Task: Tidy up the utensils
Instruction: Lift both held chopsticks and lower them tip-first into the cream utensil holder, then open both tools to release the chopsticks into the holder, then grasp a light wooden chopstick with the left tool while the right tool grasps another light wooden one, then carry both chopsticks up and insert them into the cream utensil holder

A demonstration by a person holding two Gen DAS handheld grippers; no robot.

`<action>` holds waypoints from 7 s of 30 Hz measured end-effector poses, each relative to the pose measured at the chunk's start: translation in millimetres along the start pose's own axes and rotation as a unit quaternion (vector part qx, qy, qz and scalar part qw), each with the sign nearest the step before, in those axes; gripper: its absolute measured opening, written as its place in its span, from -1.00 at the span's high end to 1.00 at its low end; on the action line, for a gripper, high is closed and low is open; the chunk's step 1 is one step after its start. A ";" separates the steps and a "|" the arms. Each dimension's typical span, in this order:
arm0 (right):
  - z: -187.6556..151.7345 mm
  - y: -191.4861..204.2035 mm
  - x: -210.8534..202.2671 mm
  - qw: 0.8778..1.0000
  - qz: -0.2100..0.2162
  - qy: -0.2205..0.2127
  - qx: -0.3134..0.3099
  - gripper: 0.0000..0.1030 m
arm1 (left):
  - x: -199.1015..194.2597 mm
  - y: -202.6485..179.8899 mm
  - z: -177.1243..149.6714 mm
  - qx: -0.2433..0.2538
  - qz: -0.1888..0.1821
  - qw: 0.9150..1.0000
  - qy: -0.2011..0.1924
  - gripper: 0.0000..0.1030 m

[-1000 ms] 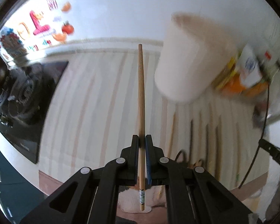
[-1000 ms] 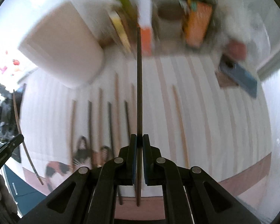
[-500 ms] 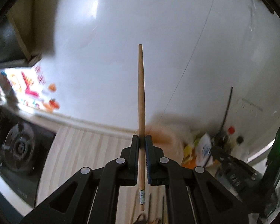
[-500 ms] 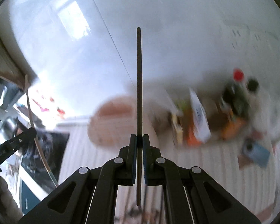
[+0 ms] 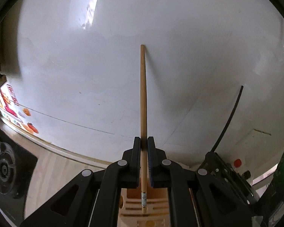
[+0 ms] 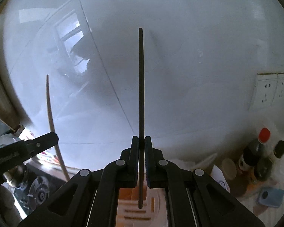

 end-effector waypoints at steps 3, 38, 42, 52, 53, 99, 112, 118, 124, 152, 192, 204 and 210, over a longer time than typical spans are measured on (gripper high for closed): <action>0.1 -0.1 12.9 1.000 0.006 -0.003 0.002 0.88 | 16.3 3.3 -5.7 -0.003 -0.001 1.000 0.007 0.92; -73.9 -50.4 -77.7 0.996 -0.022 0.087 0.025 -0.61 | -57.6 61.6 -127.2 0.051 0.117 0.990 0.064 -1.00; -109.7 -70.4 -95.1 0.993 -0.041 0.108 0.025 -0.72 | -51.5 71.5 -177.8 0.054 0.128 0.984 0.109 -1.00; -232.9 -117.0 -84.1 0.963 -0.086 0.252 0.027 -0.29 | -15.3 74.9 -292.7 0.081 0.133 0.963 0.221 -1.00; -245.5 -119.9 -81.3 0.959 -0.085 0.267 0.029 -0.23 | -10.6 75.0 -303.4 0.082 0.131 0.960 0.234 -1.00; -406.3 -164.1 -98.0 0.859 -0.137 0.486 -0.078 0.85 | 37.5 86.2 -391.1 0.081 0.114 0.926 0.351 0.91; -402.3 -185.5 -85.0 0.866 -0.142 0.475 -0.059 0.85 | 38.1 85.1 -392.3 0.082 0.114 0.925 0.352 0.91; -402.2 -179.4 -78.4 0.860 -0.143 0.487 -0.063 0.84 | 33.3 90.0 -390.8 0.082 0.113 0.925 0.354 0.91; -389.1 -183.2 -57.5 0.853 -0.141 0.500 -0.056 0.84 | 38.1 83.7 -392.0 0.081 0.107 0.921 0.367 0.91; -299.9 -121.2 -119.8 0.935 -0.089 0.338 -0.052 0.86 | -52.7 76.0 -310.6 0.062 0.107 0.968 0.217 0.92; 5.1 13.7 -38.7 0.999 0.030 -0.030 0.007 0.86 | -31.8 12.8 9.0 -0.028 -0.031 0.996 -0.077 0.92; -6.6 15.8 0.6 0.998 0.027 -0.060 -0.008 0.86 | 16.7 24.4 -6.6 -0.005 -0.008 0.997 -0.079 0.92; -10.3 15.5 7.8 0.998 0.023 -0.055 -0.015 0.86 | 26.7 26.4 -16.8 0.016 0.002 0.998 -0.067 0.92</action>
Point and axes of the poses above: each gripper's, at about its wrist camera, not at the fingertips, and x roughly the way its jaws point, y to its left, z to its top, the point moved 9 cm from there along x, roughly the way its jaws point, and after that the axes turned 2 degrees about -y, right-handed, at the moved point
